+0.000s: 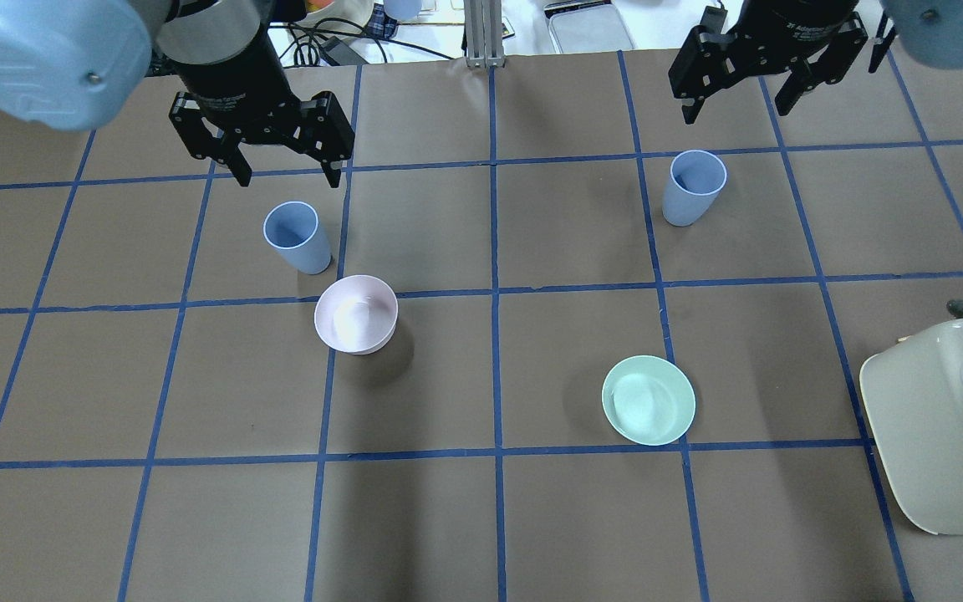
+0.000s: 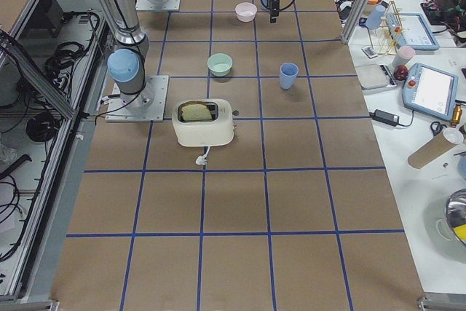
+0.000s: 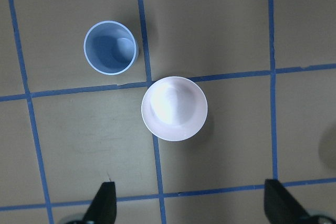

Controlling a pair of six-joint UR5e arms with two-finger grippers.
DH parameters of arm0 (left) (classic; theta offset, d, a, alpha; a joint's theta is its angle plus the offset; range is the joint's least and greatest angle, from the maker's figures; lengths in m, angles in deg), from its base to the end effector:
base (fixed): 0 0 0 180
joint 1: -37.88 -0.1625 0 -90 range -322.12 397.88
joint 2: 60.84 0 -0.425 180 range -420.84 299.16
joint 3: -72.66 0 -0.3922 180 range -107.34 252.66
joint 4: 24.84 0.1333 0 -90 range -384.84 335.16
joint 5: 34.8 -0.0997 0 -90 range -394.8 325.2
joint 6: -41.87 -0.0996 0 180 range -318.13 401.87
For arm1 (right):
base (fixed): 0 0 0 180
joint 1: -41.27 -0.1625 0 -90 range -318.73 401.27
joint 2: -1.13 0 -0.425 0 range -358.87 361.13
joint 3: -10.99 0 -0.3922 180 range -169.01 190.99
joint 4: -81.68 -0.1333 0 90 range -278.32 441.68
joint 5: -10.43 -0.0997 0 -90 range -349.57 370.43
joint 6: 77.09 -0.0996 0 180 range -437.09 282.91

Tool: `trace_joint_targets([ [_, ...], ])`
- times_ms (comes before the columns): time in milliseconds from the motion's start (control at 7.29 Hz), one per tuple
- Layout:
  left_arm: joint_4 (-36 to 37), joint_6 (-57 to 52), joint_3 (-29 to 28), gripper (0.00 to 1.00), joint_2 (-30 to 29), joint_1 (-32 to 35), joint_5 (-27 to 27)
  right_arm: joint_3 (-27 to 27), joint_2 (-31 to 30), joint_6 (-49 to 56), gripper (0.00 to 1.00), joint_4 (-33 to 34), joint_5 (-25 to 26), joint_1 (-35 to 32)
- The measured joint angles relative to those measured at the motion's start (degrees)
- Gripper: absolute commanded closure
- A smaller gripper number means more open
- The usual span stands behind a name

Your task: Stack blue cups with both arms

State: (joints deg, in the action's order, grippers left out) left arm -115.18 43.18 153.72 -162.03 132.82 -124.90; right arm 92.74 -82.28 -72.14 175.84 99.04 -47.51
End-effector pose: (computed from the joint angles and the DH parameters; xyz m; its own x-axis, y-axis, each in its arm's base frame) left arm -0.1817 -0.5559 0.4600 -0.9980 0.0634 -0.0028 0.0632 0.9970 0.0451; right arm 0.1240 -0.5529 0.5071 -0.9976 -0.0671 -0.0153 -0.0651 0.9925 -0.1031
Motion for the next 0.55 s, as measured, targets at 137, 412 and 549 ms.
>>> trace_joint_targets([
  [137,4.12,-0.05,-0.48,0.00,-4.38,-0.30,-0.27,0.00,0.00,0.15,0.00,-0.01,0.04,0.03],
  [412,13.13,-0.16,0.59,0.00,-11.99,-1.36,-2.09,-0.01,0.00,0.36,0.00,-0.07,0.10,0.14],
  [549,14.97,0.06,1.78,0.01,-14.15,-2.49,-3.03,-0.01,-0.01,0.39,0.00,-0.06,0.11,0.16],
])
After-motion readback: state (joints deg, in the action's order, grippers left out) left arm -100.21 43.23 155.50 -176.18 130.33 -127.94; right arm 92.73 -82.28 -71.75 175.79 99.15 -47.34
